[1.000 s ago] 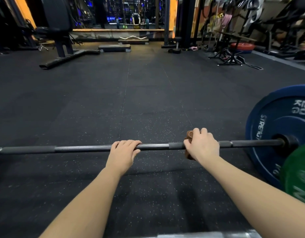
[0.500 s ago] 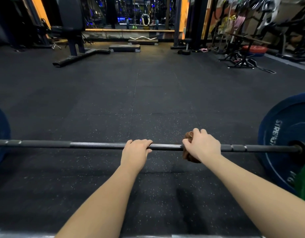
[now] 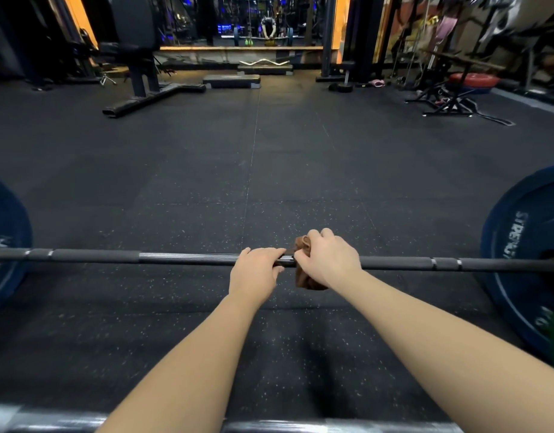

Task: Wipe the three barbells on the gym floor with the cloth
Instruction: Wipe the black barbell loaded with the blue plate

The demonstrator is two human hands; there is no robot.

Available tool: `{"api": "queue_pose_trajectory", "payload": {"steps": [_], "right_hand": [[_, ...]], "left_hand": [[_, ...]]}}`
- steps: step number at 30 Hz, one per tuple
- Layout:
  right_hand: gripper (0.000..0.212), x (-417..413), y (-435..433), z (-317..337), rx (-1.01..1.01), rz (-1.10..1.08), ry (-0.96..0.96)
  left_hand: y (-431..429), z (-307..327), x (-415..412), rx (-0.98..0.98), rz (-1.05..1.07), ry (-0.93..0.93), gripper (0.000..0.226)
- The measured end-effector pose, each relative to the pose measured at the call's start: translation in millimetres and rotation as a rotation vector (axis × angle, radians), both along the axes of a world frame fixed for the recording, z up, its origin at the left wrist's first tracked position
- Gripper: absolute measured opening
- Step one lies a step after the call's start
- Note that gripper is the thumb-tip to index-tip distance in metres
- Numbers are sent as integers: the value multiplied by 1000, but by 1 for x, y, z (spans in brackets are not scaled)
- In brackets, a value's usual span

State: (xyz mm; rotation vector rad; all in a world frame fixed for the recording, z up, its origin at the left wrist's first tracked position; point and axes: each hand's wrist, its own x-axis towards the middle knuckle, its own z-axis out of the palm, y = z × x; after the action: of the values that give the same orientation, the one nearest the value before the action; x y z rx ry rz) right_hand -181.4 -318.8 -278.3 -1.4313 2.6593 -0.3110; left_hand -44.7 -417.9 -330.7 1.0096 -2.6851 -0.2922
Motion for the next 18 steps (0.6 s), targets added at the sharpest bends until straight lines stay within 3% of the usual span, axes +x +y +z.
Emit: {"api": "queue_pose_trajectory", "payload": {"steps": [4,9,13,18], "right_hand": [[45,-25,11,3,61,-80,55],[45,-25,14,-3,114,-28,74],[45,-24,14,-4,83,-14,16],[46,-20,12,-3,106,12,-33]], "left_hand": [[-2,9,7,24,0,-31,41],[-14,17,6,-124,-109,-235,41],[-27,13,15,-69,-40,-289,60],[-26,13,11,44,25,-366,54]]}}
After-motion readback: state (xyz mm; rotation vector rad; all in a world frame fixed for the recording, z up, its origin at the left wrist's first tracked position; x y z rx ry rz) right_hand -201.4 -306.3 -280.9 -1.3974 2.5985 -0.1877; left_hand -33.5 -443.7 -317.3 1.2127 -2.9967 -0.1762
